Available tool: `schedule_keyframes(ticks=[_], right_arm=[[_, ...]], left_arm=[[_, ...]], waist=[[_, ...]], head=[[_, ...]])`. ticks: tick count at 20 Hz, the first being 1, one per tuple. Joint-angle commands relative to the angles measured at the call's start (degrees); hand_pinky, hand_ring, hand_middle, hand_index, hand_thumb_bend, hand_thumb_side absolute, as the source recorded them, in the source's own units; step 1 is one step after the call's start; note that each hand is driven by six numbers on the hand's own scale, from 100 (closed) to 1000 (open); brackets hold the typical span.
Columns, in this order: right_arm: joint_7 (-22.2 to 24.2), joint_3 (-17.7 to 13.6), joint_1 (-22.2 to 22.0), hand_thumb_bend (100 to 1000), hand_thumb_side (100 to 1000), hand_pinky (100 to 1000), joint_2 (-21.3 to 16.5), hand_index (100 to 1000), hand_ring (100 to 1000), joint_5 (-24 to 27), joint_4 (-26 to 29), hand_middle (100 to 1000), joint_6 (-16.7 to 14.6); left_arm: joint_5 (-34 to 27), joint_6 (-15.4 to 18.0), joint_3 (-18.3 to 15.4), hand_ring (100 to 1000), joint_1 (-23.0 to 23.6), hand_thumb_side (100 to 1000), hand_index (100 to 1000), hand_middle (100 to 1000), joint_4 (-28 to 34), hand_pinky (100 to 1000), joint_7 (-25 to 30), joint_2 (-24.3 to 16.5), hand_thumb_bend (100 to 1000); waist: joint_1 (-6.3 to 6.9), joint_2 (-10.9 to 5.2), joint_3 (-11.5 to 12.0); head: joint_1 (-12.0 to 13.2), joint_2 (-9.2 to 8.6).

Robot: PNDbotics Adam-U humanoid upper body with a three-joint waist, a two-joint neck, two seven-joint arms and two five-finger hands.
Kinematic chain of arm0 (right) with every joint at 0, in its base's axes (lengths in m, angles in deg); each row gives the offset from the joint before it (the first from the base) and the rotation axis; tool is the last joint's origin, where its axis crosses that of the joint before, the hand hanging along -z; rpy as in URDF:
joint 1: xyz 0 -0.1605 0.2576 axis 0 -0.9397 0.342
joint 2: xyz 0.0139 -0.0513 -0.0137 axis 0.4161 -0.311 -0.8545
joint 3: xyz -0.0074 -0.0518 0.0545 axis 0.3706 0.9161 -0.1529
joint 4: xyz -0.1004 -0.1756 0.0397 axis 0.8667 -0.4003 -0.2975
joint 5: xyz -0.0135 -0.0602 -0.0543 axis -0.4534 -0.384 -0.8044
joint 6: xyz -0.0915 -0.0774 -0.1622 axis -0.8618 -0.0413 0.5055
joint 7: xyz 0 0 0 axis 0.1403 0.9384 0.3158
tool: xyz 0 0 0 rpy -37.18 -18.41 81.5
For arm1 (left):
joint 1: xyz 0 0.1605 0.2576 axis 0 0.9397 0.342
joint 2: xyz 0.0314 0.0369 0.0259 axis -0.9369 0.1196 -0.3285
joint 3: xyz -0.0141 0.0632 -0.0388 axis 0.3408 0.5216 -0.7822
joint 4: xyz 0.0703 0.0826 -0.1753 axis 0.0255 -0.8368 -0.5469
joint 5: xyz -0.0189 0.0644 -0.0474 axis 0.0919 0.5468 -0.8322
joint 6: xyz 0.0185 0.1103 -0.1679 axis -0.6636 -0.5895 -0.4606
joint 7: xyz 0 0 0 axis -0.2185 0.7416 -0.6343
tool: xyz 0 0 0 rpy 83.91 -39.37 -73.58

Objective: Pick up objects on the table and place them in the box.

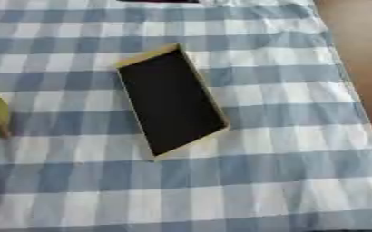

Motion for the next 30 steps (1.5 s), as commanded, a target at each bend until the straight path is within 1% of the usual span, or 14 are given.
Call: schedule_keyframes(ticks=[1,2,4,7,8,9,15,18,20,22,26,30], right_arm=[[0.16,-0.31,0.48,100,599,802,-0.85,691,660,0.16,0.90,632,-0.05],[0.15,-0.33,0.47,100,599,802,-0.86,691,660,0.17,0.90,632,-0.07],[0.13,-0.36,0.42,100,599,802,-0.85,691,660,0.18,0.90,632,-0.09],[0.11,-0.40,0.38,100,599,802,-0.85,691,660,0.19,0.90,632,-0.11],[0.12,-0.39,0.38,100,599,802,-0.84,691,660,0.20,0.90,632,-0.11],[0.13,-0.39,0.38,100,600,802,-0.84,691,660,0.22,0.90,632,-0.12],[0.11,-0.43,0.40,100,597,802,-1.02,692,661,0.26,0.90,632,-0.21],[0.12,-0.39,0.46,100,596,802,-1.11,692,660,0.31,0.90,632,-0.24],[0.21,-0.27,0.60,100,595,802,-1.12,692,660,0.40,0.90,633,-0.25],[0.36,-0.17,0.62,100,594,801,-1.17,692,660,0.48,0.90,633,-0.26],[0.47,-0.08,0.57,100,593,801,-1.21,692,661,0.63,0.90,633,-0.24],[0.75,0.14,0.85,100,592,802,-1.10,692,660,0.86,0.90,633,-0.24]], left_arm=[[1.57,-0.45,-0.62,591,-0.43,100,683,583,1.11,569,-2.04,-1.62,278],[1.95,-0.59,-0.64,578,-0.38,100,645,571,1.38,564,-2.88,-1.60,269],[2.39,-0.67,-0.69,566,-0.24,100,607,553,2.09,559,-4.31,-1.59,256],[2.37,-0.22,-1.05,542,-0.06,100,583,529,3.84,519,-6.08,-1.68,258],[2.30,0.02,-1.26,519,-0.11,100,566,509,4.65,493,-6.69,-1.71,183],[2.29,0.23,-1.48,514,-0.14,100,562,505,5.49,489,-7.28,-1.75,263],[3.26,1.26,-3.32,496,-1.71,100,554,496,12.66,473,-11.89,-2.12,277],[3.72,1.20,-3.27,491,-4.25,100,551,494,17.03,468,-13.92,-1.86,266],[3.79,1.49,-2.27,481,-7.00,100,546,493,19.69,474,-14.51,-1.15,280],[3.58,1.92,-1.04,474,-10.10,100,545,491,21.64,476,-14.52,-0.12,272],[3.06,3.13,2.40,473,-16.78,100,543,490,22.92,480,-12.27,3.20,271],[3.19,5.29,7.54,476,-23.33,100,545,492,20.91,477,-8.34,9.58,276]], waist=[[0.07,-0.95,-0.03],[0.04,-0.97,-0.03],[0.00,-0.99,-0.04],[-0.01,-1.01,0.01],[0.01,-1.02,0.04],[0.02,-1.03,0.07],[0.05,-1.18,0.14],[0.15,-1.38,0.20],[0.20,-1.56,0.22],[0.22,-1.78,0.14],[0.33,-2.18,0.01],[0.38,-2.44,-0.11]], head=[[0.08,0.28],[0.09,0.28],[0.11,0.27],[0.13,0.25],[0.13,0.28],[0.12,0.28],[0.04,0.29],[0.23,0.46],[0.49,0.48],[0.65,0.57],[1.02,0.80],[1.08,0.82]])
